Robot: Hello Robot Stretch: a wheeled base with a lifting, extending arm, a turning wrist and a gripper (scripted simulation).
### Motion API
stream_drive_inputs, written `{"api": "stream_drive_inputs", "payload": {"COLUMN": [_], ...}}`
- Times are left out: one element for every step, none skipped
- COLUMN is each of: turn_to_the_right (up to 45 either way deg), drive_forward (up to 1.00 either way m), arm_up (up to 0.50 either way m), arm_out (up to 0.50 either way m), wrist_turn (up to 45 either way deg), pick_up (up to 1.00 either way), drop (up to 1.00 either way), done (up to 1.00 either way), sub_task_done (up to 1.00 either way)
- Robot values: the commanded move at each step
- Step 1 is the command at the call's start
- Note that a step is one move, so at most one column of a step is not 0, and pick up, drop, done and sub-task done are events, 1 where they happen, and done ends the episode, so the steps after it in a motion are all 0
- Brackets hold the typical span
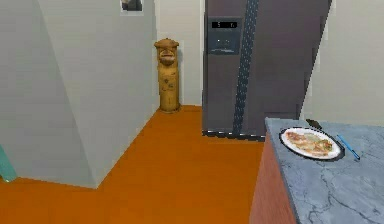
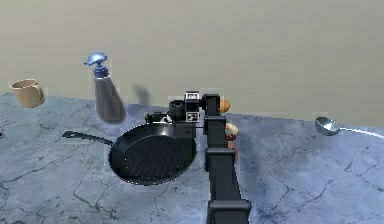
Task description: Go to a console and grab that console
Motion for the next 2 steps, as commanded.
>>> {"api": "stream_drive_inputs", "payload": {"turn_to_the_right": [0.0, 0.0], "drive_forward": [0.0, 0.0], "arm_up": [0.1, 0.0], "arm_out": [0.0, 0.0], "wrist_turn": [0.0, 0.0], "pick_up": [0.0, 0.0], "drop": [0.0, 0.0], "done": [0.0, 1.0], "sub_task_done": [0.0, 0.0]}}
